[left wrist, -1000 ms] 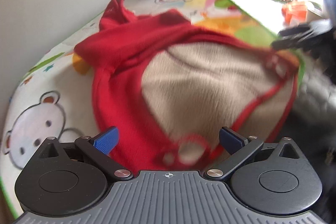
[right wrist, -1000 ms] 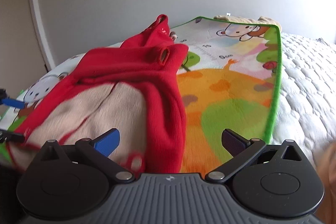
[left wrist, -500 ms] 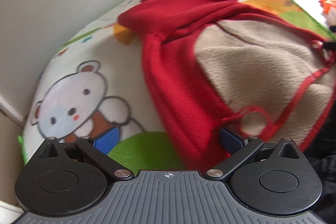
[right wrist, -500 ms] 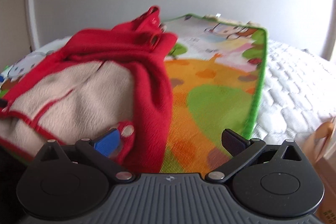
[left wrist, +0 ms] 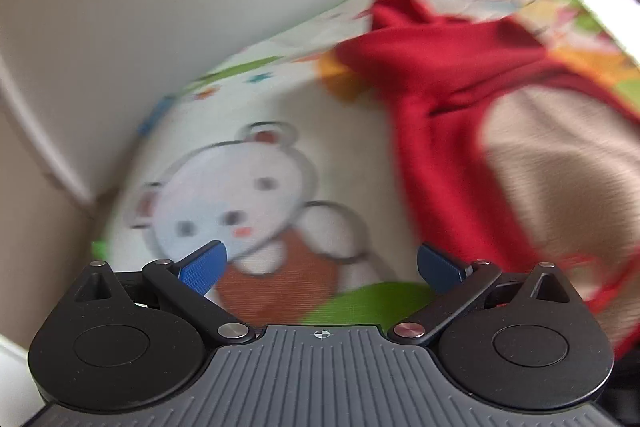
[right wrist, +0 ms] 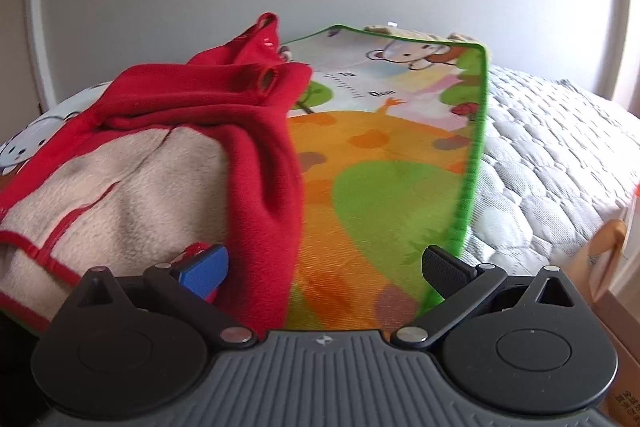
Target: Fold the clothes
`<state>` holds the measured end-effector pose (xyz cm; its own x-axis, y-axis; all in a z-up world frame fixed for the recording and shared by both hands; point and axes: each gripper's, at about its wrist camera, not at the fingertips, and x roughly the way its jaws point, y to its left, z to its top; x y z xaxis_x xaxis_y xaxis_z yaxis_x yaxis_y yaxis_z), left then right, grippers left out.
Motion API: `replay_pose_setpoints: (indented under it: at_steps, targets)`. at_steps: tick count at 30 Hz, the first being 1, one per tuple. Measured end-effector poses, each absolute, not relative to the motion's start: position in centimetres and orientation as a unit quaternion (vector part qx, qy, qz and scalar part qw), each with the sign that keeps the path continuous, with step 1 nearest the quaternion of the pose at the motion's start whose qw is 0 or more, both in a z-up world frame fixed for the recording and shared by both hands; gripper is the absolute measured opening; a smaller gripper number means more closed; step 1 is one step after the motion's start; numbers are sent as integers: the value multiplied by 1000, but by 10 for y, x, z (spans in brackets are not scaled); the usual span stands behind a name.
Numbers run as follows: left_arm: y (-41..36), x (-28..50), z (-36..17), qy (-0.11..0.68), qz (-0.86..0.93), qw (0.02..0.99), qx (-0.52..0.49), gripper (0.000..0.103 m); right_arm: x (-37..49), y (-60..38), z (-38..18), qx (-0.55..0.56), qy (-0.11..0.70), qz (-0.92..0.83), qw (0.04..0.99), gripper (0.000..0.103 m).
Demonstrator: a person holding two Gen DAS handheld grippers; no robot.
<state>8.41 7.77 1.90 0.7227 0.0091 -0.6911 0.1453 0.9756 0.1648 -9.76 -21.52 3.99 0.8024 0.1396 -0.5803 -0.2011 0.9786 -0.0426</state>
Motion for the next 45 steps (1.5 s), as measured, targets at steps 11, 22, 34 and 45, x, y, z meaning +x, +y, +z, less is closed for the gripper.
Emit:
replay_pose_setpoints:
  at_steps: [11,22,34,45]
  targets:
    - [17,36,17,336,-175,908,176,103,-105,-210,45,-58,292,101,949,103]
    - [35,32,-18,386,-116,892,204,103,-137,-204,33,-111,305,124,938,103]
    - [83,50,7,351,-33,930,104,103,-141,-206,47,-130,265,22,955,103]
    - [68,44,-15,397,-86,908,101,103,-142,-216,57,-101,244,22,964,103]
